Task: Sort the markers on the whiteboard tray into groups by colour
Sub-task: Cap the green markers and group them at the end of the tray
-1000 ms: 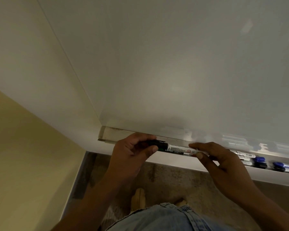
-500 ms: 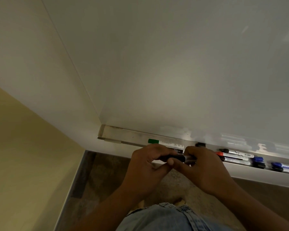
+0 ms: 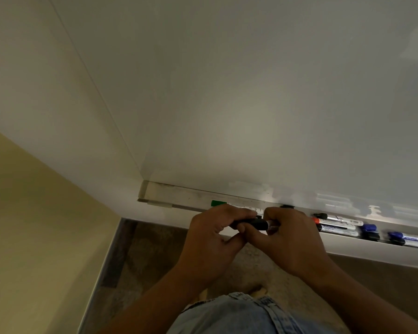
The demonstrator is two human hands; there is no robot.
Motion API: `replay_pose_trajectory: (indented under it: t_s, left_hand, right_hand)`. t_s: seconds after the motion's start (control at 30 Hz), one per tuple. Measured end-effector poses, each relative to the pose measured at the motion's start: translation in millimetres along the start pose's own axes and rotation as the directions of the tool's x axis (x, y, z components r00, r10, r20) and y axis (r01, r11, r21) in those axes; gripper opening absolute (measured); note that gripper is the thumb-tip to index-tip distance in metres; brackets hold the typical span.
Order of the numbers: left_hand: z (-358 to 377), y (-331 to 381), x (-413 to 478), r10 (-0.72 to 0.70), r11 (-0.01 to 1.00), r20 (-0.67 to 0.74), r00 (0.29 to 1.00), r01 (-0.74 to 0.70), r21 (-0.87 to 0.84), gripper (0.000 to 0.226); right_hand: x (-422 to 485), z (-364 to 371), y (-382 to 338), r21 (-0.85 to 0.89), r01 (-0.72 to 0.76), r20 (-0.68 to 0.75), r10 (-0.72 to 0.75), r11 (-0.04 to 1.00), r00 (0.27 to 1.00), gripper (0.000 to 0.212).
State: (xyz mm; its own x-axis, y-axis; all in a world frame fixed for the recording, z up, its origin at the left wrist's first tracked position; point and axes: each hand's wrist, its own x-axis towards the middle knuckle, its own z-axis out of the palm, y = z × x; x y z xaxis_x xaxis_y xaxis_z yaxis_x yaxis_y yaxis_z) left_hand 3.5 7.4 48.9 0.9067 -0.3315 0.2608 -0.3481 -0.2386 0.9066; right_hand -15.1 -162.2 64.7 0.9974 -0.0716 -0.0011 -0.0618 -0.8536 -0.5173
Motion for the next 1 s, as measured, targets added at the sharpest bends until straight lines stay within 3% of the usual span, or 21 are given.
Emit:
replay_pose_trajectory:
  t_s: [0.37,0.47,0.57,0.7,0.83,0.9,1.0]
  left_hand:
    - [5.2,-5.5,-1.2,0.003,0.998,0.063,0.998,-0.007,0.068,0.029]
    - [4.0,-9.3,1.3,-0.039,0.992,0.039,0.998,0.034,0.118,0.025]
    - [0.7,-20.9,4.9,-0.177,0.978,-0.047,0.983,0.181,0.106,0.027]
    - [-2.5,-48.0,11.0,-0.385,0.923,-0.142,0.912,0.383,-0.043,0.028]
    - [2.2,-77.7,22.1,-0.435,0.897,-0.136,0.890,0.442,0.025,0.025]
    - [7.0,-89.6,27.6,-0.453,0.886,-0.147,0.880,0.463,0.041,0.024]
    - [14.5,-102.8,33.5,-0.444,0.884,-0.155,0.882,0.460,0.084,0.024]
  right_hand:
    - [2.6,4.7,11.6,-0.047,-0.028,-0.016,0.027,0.999,1.000,0.064]
    - [5.0,5.2,15.3,0.066,-0.062,0.077,0.056,0.996,0.995,0.069]
    - [9.4,4.5,28.1,0.243,-0.117,0.160,0.079,0.963,0.984,0.047]
    - [14.1,16.1,54.1,0.405,-0.337,0.150,0.302,0.850,0.942,0.024]
    - [21.0,30.5,67.6,0.605,-0.497,0.235,0.457,0.622,0.858,0.034]
    - [24.1,37.1,67.8,0.585,-0.486,0.217,0.452,0.649,0.865,0.031]
    - [27.2,45.6,68.6,0.441,-0.426,0.149,0.403,0.790,0.903,0.028]
